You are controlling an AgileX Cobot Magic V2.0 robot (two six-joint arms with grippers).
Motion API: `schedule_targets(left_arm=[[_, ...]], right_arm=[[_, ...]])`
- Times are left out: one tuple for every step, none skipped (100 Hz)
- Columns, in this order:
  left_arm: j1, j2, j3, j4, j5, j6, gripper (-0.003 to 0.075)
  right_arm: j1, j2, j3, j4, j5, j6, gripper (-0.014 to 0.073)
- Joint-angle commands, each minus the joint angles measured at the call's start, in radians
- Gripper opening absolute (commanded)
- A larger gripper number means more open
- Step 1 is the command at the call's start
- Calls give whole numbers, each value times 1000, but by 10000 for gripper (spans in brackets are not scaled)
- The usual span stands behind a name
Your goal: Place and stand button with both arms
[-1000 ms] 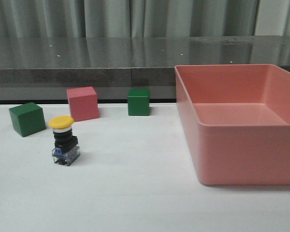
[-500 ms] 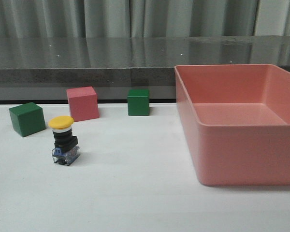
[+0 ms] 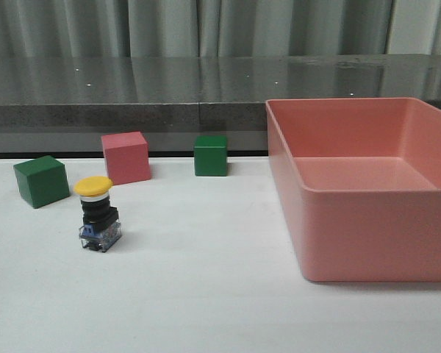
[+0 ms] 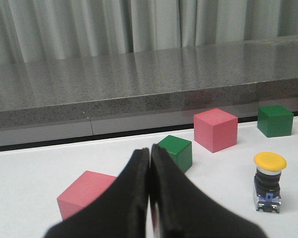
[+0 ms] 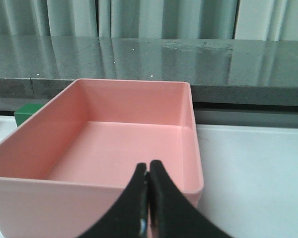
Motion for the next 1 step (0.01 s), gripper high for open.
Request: schedule_targets(left_arm=[[-6,-30,31,0,-79,-13,-19]], right_arm=[[-7,-18,-13,3,-88,0,-61]])
